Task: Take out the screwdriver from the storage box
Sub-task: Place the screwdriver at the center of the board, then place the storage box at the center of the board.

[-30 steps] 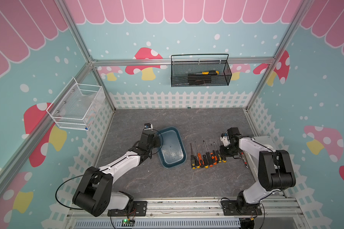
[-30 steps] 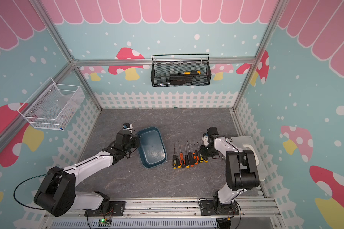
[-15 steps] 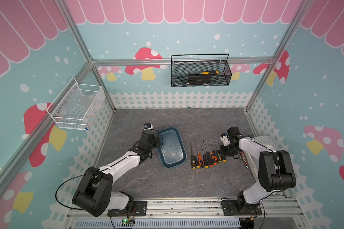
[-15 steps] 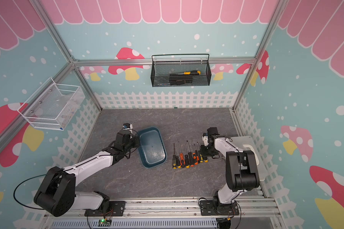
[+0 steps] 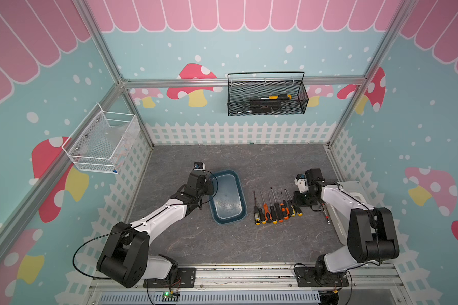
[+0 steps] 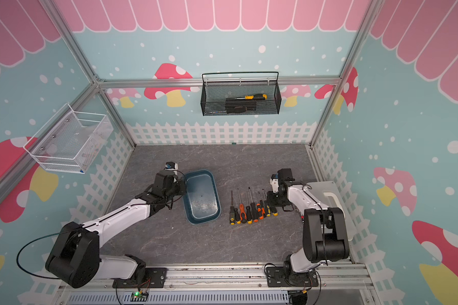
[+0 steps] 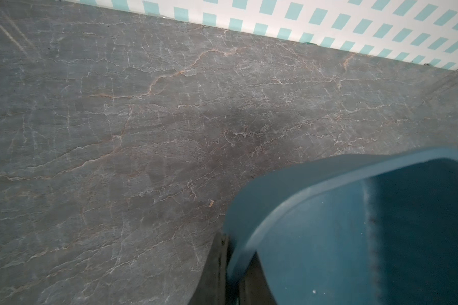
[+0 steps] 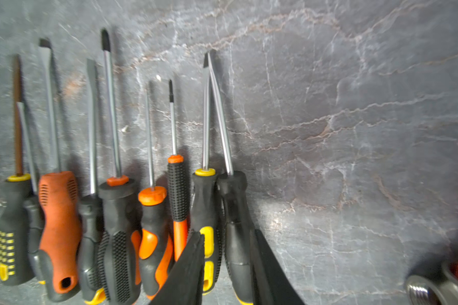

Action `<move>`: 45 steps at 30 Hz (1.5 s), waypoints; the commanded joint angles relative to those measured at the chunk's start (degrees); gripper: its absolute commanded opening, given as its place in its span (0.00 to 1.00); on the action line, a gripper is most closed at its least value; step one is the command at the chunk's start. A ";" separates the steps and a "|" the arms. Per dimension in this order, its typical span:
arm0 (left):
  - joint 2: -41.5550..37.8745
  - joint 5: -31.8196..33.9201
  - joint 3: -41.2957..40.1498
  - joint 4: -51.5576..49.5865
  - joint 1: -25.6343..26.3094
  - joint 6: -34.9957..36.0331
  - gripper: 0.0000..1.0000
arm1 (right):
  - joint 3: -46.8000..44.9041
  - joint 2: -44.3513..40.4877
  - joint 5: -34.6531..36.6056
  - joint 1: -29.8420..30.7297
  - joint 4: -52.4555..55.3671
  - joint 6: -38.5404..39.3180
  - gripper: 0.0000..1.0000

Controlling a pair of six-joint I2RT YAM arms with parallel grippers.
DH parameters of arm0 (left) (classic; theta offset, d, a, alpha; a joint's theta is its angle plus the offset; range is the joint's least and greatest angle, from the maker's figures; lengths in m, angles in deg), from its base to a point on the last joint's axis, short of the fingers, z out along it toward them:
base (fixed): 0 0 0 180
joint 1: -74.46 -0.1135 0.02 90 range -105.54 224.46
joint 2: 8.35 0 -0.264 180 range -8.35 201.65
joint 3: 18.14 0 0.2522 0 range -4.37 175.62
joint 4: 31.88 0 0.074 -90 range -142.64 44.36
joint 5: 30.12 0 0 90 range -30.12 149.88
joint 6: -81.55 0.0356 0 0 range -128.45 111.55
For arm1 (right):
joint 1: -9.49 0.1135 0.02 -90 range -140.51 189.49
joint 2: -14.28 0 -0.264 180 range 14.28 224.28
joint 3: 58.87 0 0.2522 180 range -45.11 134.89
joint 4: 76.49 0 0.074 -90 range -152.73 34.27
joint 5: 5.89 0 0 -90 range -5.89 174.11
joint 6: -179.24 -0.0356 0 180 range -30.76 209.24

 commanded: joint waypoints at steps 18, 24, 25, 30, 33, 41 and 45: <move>12.08 -9.71 12.71 -9.27 1.09 4.58 0.00 | -5.54 -20.36 -0.78 -0.40 -4.77 -1.74 0.44; 15.94 -9.42 15.17 -10.49 3.37 5.31 0.00 | -7.34 -23.73 -0.30 -0.43 -6.33 -0.60 0.45; 16.67 -9.21 15.68 -10.75 3.46 5.46 0.00 | -7.69 -24.23 -0.16 -0.38 -6.62 -0.50 0.45; 20.24 -6.08 18.06 -13.75 3.75 6.63 0.00 | -9.40 -27.72 0.41 -0.42 -8.41 -0.06 0.47; 21.29 -4.99 18.23 -14.34 3.75 6.83 0.00 | -9.59 -28.90 1.26 -0.43 -8.71 0.20 0.48; 23.19 -3.21 18.28 -14.33 3.82 6.82 0.00 | -10.28 -29.39 1.44 -0.36 -10.17 -0.24 0.49; 23.76 -2.87 18.27 -14.10 3.82 7.18 0.14 | -11.13 -30.54 1.11 -0.46 -11.61 0.10 0.49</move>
